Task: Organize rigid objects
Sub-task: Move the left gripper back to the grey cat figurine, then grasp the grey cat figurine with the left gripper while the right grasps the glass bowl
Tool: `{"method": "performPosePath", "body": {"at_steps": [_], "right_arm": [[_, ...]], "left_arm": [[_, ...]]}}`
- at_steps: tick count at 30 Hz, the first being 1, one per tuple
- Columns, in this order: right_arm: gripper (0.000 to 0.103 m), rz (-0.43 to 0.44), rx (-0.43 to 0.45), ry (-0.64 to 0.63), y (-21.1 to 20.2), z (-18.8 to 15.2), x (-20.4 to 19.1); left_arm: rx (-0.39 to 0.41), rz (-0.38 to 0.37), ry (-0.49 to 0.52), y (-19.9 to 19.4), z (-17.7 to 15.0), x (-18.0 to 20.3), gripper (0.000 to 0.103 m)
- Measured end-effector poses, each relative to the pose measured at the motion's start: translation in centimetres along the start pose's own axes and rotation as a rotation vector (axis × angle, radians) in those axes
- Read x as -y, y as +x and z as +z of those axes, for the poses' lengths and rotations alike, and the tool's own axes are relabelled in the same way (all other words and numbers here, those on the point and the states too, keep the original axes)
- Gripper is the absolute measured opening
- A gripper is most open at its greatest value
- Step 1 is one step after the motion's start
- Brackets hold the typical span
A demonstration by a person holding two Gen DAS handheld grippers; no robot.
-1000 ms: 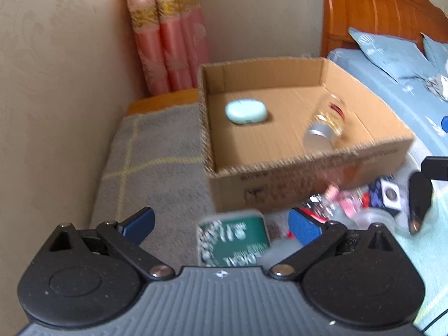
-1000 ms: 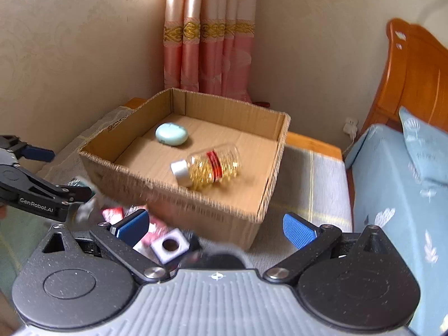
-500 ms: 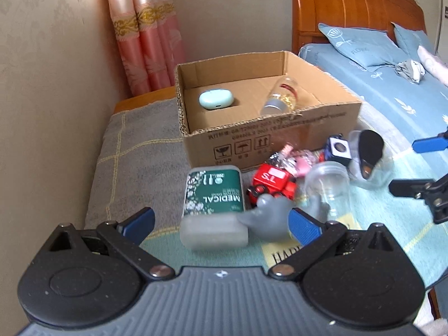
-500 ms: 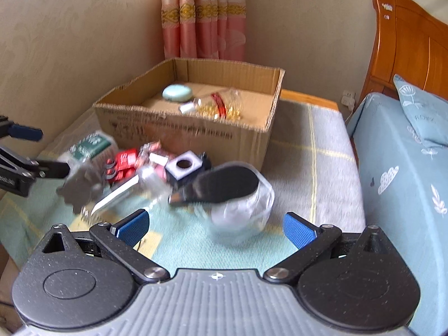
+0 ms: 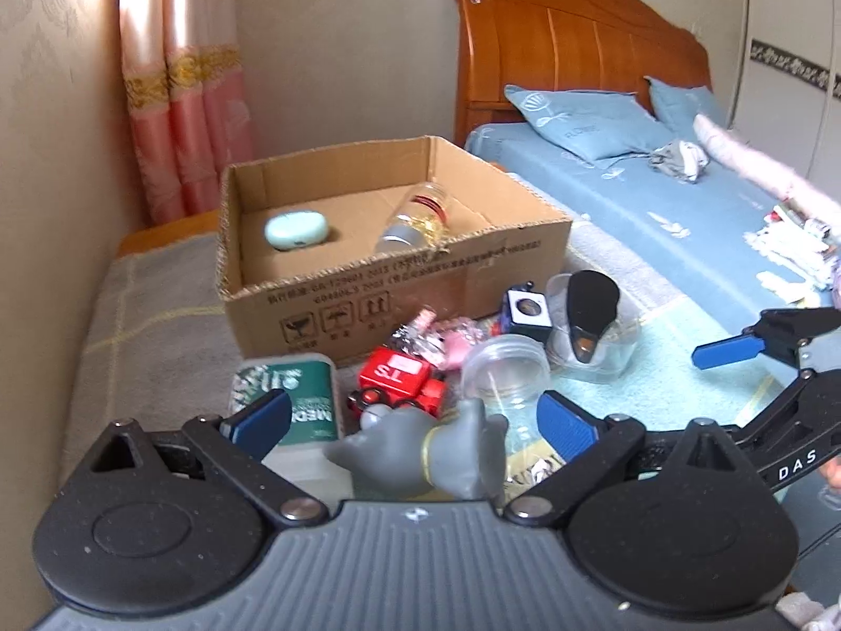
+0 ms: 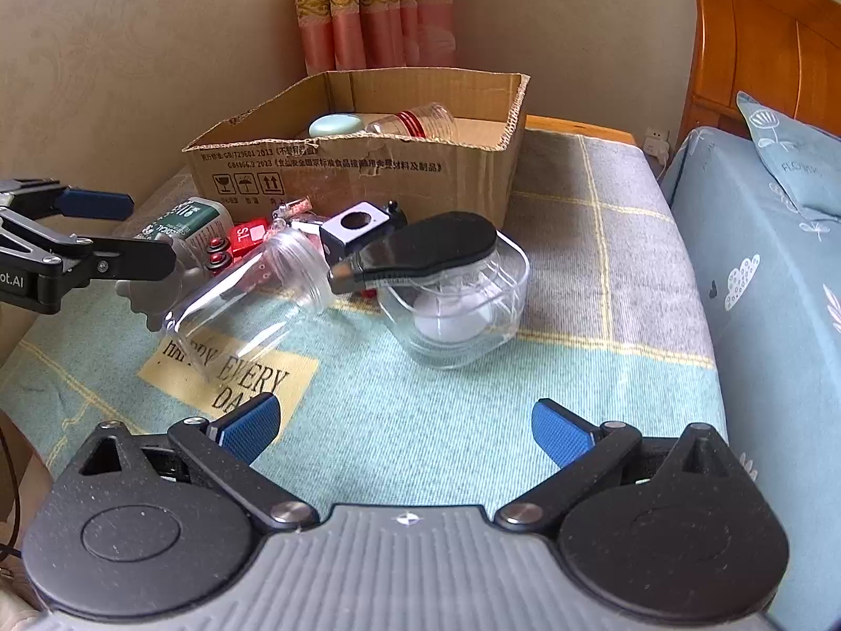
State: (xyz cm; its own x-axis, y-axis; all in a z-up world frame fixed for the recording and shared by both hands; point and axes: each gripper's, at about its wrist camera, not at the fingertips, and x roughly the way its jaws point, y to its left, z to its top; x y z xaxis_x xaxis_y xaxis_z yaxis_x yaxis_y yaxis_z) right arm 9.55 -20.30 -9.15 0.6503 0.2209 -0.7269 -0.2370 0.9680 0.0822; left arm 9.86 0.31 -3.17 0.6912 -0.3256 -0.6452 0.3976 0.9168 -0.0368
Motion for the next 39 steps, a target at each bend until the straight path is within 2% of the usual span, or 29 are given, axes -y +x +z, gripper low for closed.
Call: {"method": "performPosePath", "body": {"at_steps": [4,6,19,28,31,35,39], "right_arm": [[0.103,0.002,-0.003,0.002,0.2,-0.2,0.3],[0.103,0.002,0.0,0.008,0.3,0.0,0.5],[0.103,0.005,0.005,0.014,0.3,0.0,0.6],[0.103,0.01,-0.001,-0.011,0.3,-0.1,0.1],[0.103,0.018,-0.018,-0.028,0.7,-0.4,-0.2],[0.103,0.022,-0.047,-0.073,1.3,-1.1,-0.6],[0.103,0.01,-0.041,-0.14,1.5,-1.8,-1.2]], "left_arm": [[-0.016,-0.023,-0.033,0.3,-0.4,-0.3,0.09],[-0.029,-0.035,-0.042,0.5,-0.6,-0.2,0.077],[-0.031,-0.045,-0.029,-0.5,-0.7,0.2,0.062],[-0.035,-0.003,0.036,-3.5,-1.8,0.9,0.063],[-0.051,0.022,0.022,-3.4,-2.8,0.4,0.064],[-0.048,0.065,0.017,-3.6,-3.9,0.2,0.09],[-0.081,0.011,0.024,-3.2,-4.9,0.4,0.091]]}}
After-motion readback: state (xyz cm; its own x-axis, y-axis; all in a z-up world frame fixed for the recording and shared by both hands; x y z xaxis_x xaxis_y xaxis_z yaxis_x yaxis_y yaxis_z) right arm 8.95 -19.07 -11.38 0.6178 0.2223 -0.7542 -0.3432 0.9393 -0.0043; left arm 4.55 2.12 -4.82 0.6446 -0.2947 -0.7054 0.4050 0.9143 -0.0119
